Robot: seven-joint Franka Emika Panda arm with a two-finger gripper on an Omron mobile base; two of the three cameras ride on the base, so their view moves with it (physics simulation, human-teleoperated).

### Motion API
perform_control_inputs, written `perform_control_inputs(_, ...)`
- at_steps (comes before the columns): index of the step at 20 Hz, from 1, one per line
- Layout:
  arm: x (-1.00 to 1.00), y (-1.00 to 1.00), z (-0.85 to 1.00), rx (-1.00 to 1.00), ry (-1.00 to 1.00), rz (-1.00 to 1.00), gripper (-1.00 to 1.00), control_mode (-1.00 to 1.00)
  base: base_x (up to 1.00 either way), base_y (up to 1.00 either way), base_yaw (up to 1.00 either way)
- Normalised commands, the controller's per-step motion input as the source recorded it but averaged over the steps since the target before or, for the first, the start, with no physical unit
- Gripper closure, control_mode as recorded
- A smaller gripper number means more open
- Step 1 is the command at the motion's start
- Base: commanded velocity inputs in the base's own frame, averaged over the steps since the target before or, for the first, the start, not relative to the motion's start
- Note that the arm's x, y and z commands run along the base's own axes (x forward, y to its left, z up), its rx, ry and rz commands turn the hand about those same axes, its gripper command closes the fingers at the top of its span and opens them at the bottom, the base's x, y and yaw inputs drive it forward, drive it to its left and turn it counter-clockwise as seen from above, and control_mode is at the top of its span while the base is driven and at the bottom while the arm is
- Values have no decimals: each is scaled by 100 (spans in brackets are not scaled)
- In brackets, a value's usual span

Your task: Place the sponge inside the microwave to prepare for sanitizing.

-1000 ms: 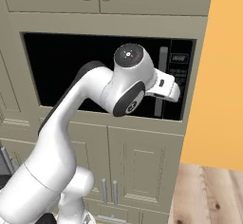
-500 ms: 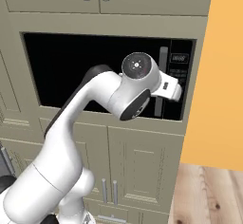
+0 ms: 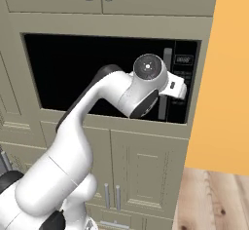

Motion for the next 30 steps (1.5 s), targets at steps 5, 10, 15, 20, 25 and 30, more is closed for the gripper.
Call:
perform_control_inputs(5, 24, -1, -7, 1, 0, 7, -100, -100, 0, 0, 0)
perform_control_inputs(10, 18, -2, -8, 1, 0, 8, -100, -100, 0, 0, 0)
perform_control_inputs(15, 22, -4, -10, 2, 0, 9, -100, -100, 0, 0, 0)
perform_control_inputs(20, 36, -2, -7, 2, 0, 8, -100, -100, 0, 0, 0)
perform_control_inputs(25, 43, -9, -7, 3, 0, 9, -100, -100, 0, 0, 0)
perform_control_inputs(30, 35, -24, -4, 1, 1, 1, -100, -100, 0, 0, 0)
